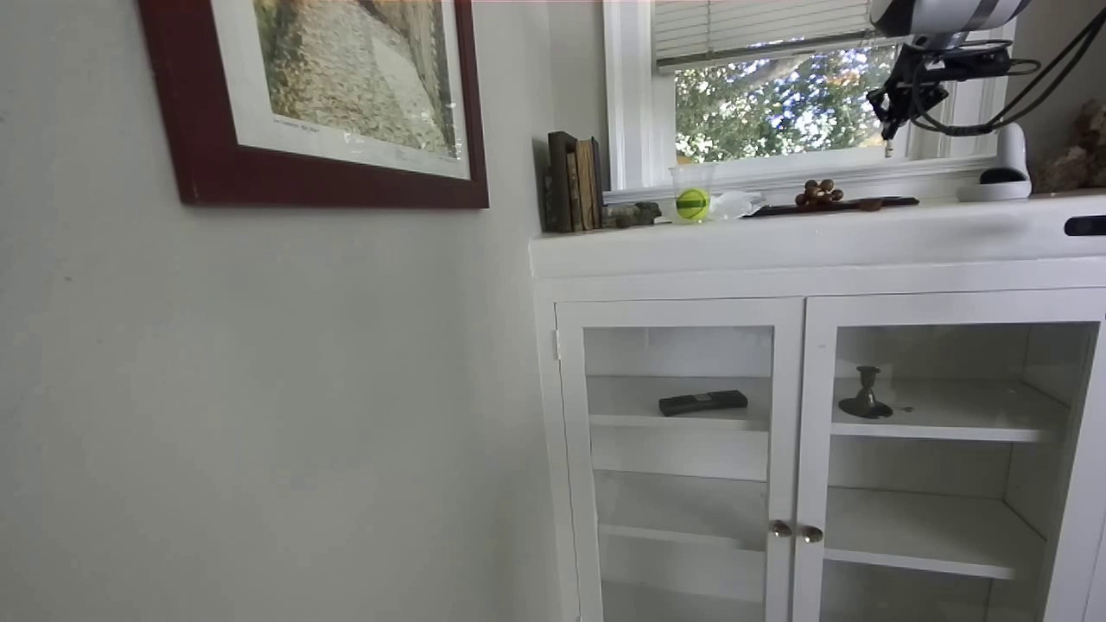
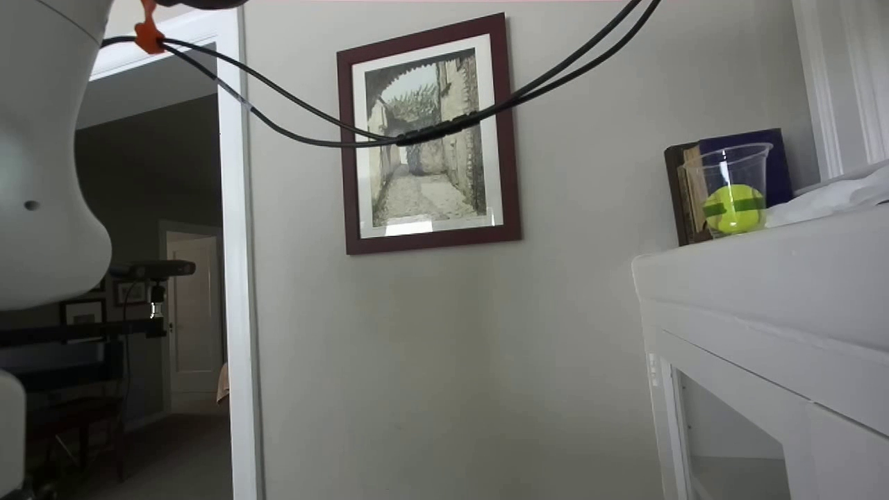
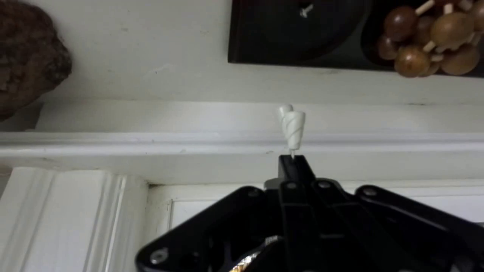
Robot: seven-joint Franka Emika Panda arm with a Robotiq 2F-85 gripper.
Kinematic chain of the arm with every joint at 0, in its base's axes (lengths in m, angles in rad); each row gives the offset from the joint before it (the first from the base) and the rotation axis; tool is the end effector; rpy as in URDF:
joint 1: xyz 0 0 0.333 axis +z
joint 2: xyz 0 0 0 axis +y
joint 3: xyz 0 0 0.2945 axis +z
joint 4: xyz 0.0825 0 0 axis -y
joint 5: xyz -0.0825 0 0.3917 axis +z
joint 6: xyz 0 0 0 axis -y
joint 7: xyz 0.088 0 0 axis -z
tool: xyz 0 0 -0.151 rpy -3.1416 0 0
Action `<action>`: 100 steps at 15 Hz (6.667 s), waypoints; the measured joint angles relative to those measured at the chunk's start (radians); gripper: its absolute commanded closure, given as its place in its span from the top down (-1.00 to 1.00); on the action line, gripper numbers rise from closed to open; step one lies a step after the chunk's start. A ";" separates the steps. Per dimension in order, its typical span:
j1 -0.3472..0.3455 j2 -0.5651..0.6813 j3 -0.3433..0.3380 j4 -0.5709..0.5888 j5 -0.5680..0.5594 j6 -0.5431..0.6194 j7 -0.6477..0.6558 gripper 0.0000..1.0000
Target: Open the curtain
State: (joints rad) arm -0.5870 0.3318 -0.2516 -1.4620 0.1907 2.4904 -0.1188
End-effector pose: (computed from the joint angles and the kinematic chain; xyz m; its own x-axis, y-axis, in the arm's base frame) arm 0.5143 -0.5280 0.5256 0.5280 -0.5430 0.6530 -0.6997 -0.7139 -0.0278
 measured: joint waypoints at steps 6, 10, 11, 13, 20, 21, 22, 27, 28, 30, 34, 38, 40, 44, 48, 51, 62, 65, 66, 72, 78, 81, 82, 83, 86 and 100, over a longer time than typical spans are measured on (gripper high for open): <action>0.015 -0.051 -0.014 -0.108 -0.001 0.002 -0.011 -0.99; 0.033 -0.075 -0.028 -0.146 -0.001 0.002 -0.014 -0.99; 0.038 -0.083 -0.031 -0.156 -0.001 0.002 -0.014 -0.99; 0.047 -0.097 -0.038 -0.176 -0.001 0.002 -0.018 -0.99; 0.065 -0.150 -0.065 -0.265 -0.001 0.002 -0.062 -0.99; 0.067 -0.157 -0.068 -0.278 -0.001 0.002 -0.068 -0.99; 0.070 -0.166 -0.070 -0.292 -0.001 0.002 -0.072 -0.99; 0.084 -0.211 -0.087 -0.354 -0.006 0.002 -0.082 -0.99; 0.086 -0.220 -0.090 -0.367 -0.009 0.002 -0.082 -0.99; 0.090 -0.239 -0.097 -0.392 -0.015 0.002 -0.084 -0.99; 0.100 -0.266 -0.104 -0.435 -0.020 0.002 -0.091 -0.99; 0.110 -0.289 -0.108 -0.471 -0.029 0.001 -0.097 -0.99; 0.112 -0.298 -0.112 -0.491 -0.038 0.001 -0.098 -0.99; 0.116 -0.323 -0.122 -0.537 -0.041 0.001 -0.103 -0.99; 0.122 -0.348 -0.128 -0.576 -0.042 0.001 -0.103 -0.99; 0.124 -0.363 -0.131 -0.595 -0.045 0.001 -0.104 -0.99; 0.132 -0.402 -0.156 -0.638 -0.057 0.003 -0.145 -0.99; 0.132 -0.402 -0.167 -0.639 -0.062 0.009 -0.145 -0.99; 0.132 -0.401 -0.170 -0.639 -0.062 0.012 -0.145 -0.99; 0.134 -0.400 -0.175 -0.638 -0.062 0.064 -0.139 -0.99; 0.140 -0.399 -0.175 -0.637 -0.062 0.111 -0.139 -0.99; 0.140 -0.395 -0.175 -0.628 -0.062 0.125 -0.139 -0.99; 0.140 -0.393 -0.175 -0.622 -0.062 0.132 -0.139 -0.99; 0.140 -0.390 -0.176 -0.615 -0.062 0.138 -0.139 -0.99; 0.141 -0.375 -0.178 -0.582 -0.053 0.164 -0.139 -0.99; 0.138 -0.140 -0.180 -0.287 -0.004 0.336 -0.080 -0.99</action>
State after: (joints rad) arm -0.4495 0.1922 -0.4319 -1.7490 0.1869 2.8261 -0.1985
